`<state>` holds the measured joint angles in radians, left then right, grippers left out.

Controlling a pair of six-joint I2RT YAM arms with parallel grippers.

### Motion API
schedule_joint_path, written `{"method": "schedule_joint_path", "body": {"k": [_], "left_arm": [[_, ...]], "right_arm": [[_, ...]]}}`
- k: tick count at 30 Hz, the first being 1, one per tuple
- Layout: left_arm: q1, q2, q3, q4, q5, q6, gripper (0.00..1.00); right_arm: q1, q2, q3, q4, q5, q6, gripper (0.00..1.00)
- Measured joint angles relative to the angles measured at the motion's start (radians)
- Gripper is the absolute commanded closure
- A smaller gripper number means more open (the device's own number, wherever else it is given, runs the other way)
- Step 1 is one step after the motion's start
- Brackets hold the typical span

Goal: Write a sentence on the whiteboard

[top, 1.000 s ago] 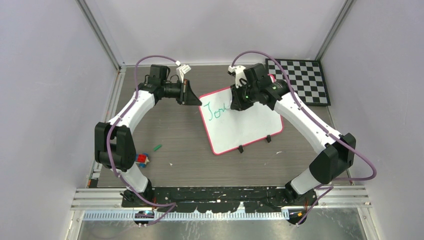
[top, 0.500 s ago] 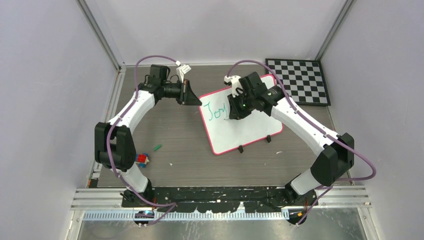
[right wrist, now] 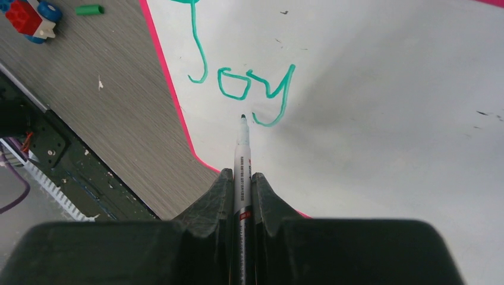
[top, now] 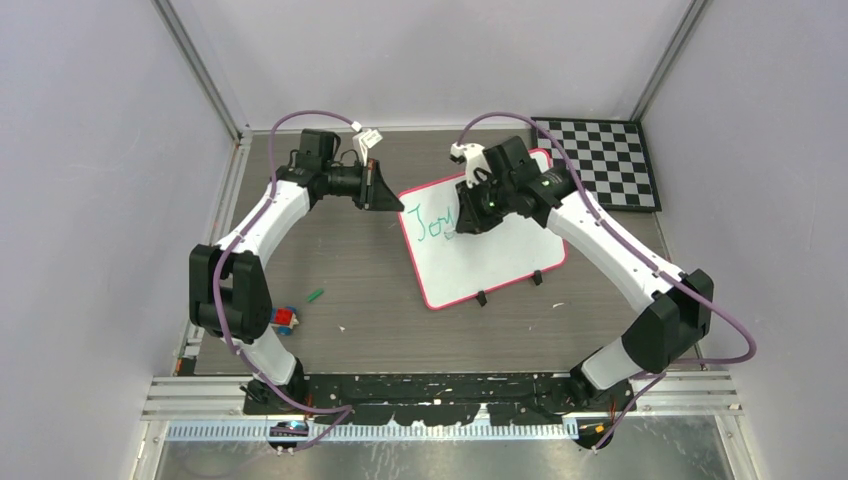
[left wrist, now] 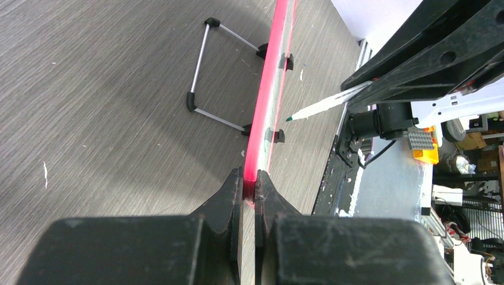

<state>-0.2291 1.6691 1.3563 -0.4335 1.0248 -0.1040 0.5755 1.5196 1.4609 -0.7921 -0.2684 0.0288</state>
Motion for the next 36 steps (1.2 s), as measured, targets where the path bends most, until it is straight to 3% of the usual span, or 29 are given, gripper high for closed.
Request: {"method": "schedule_joint_path", "body": {"k": [14, 36], "left_arm": [[0.0, 0.0, 0.014, -0.037, 0.0, 0.024, 1.0], [-0.002, 0.0, 0.018, -0.055, 0.0, 0.037, 1.0]], "right_arm": [[-0.169, -0.072, -0.001, -0.005, -0.076, -0.019, 1.0], [-0.125, -0.032, -0.006, 0.031, -0.041, -0.027, 1.0]]}}
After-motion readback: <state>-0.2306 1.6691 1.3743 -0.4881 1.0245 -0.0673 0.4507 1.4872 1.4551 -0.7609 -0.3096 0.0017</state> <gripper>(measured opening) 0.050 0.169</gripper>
